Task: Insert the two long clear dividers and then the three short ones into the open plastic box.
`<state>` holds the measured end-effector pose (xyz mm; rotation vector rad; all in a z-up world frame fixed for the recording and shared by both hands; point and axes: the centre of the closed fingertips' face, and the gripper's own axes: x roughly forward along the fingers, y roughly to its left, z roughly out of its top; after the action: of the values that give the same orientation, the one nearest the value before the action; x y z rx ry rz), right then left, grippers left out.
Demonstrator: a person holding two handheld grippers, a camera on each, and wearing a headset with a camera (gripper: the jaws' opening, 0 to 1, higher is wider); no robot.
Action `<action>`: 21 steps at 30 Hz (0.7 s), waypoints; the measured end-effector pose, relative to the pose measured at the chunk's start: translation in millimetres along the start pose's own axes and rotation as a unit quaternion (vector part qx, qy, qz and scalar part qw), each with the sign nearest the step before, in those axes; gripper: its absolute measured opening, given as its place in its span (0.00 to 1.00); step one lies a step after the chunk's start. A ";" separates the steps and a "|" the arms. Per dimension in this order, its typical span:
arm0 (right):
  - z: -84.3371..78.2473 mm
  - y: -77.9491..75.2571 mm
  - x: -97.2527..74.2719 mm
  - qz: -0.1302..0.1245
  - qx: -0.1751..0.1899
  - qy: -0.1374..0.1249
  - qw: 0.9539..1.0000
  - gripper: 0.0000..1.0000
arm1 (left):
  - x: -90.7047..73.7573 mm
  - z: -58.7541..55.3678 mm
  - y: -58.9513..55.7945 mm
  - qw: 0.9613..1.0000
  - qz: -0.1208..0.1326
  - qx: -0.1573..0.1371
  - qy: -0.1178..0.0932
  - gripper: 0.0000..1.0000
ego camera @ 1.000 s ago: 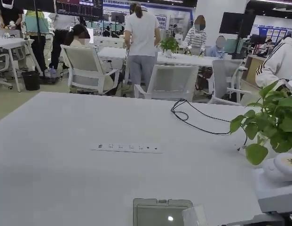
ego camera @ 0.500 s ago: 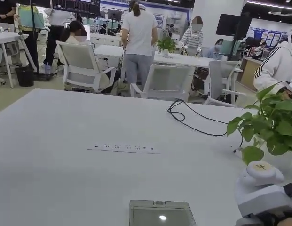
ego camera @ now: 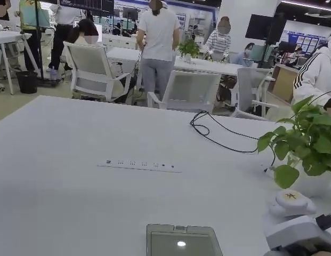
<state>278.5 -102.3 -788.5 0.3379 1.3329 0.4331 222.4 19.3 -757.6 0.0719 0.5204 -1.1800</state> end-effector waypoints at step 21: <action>-3.8 -9.6 14.8 -0.011 0.008 0.014 1.000 0.07 | 2.4 -2.2 0.7 1.000 -0.004 -0.015 0.000 0.99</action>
<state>278.5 -103.5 -806.5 0.3322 1.3664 0.4102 222.9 18.2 -760.7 0.0453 0.5381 -1.1790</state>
